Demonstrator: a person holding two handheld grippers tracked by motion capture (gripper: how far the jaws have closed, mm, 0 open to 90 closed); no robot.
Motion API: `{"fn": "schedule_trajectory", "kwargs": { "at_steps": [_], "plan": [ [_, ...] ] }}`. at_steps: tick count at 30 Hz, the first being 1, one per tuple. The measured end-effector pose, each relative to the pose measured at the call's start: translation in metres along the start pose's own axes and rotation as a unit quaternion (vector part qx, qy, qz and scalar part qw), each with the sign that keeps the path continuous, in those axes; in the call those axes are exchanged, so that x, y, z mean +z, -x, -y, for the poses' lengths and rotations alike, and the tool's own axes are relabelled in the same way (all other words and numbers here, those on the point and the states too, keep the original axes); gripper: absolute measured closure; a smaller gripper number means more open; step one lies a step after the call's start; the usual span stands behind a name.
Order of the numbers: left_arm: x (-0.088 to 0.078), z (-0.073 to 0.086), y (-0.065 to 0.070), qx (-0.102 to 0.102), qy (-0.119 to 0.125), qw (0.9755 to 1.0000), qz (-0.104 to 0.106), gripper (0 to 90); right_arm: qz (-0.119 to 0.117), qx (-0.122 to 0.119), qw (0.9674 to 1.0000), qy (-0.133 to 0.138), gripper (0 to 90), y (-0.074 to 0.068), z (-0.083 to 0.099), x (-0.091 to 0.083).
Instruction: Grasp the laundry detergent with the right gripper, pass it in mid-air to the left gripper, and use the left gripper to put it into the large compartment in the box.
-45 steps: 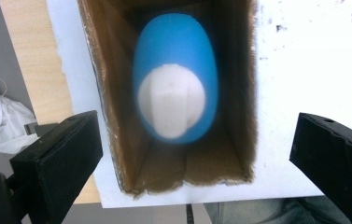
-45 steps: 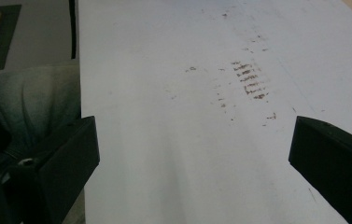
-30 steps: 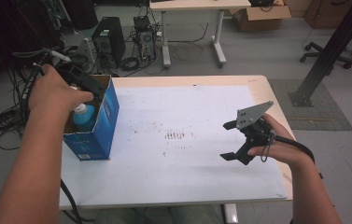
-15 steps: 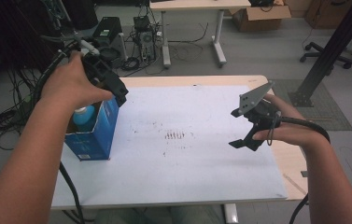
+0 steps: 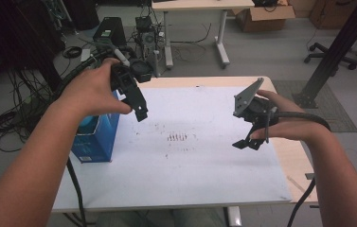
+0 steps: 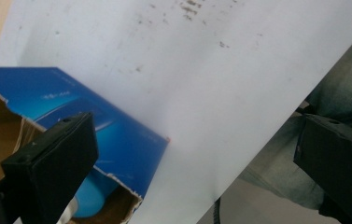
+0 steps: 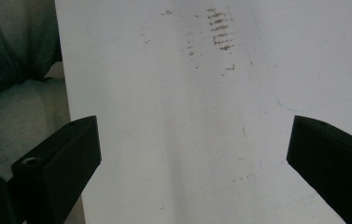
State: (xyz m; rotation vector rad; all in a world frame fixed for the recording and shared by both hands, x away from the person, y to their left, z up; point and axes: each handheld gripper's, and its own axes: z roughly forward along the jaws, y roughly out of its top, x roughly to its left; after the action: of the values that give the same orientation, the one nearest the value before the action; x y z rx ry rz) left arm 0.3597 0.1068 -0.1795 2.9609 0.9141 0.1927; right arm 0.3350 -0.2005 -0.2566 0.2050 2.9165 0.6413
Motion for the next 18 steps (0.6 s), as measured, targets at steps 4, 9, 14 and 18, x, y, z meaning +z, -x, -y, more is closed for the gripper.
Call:
{"fn": "schedule_trajectory", "kwargs": {
  "at_steps": [4, 9, 14, 18],
  "plan": [
    [0.004, -0.007, 0.008, 0.035, 0.002, 0.9993, 0.013, 0.2, -0.002, -0.01, 0.9998, -0.015, 3.2, 0.0, -0.006, 0.001],
    [0.012, -0.012, 0.014, 0.075, -0.002, 0.9965, 0.037, 0.2, -0.003, -0.022, 0.9992, -0.034, 3.4, 0.0, -0.012, 0.003],
    [0.019, -0.013, 0.018, 0.109, -0.015, 0.9926, 0.052, 0.2, -0.008, -0.031, 0.9981, -0.053, 3.4, 0.0, -0.016, 0.006],
    [0.024, -0.012, 0.018, 0.135, -0.02, 0.9894, 0.051, 0.2, -0.01, -0.037, 0.9968, -0.071, 3.5, 0.004, -0.017, 0.012]
  ]
}}
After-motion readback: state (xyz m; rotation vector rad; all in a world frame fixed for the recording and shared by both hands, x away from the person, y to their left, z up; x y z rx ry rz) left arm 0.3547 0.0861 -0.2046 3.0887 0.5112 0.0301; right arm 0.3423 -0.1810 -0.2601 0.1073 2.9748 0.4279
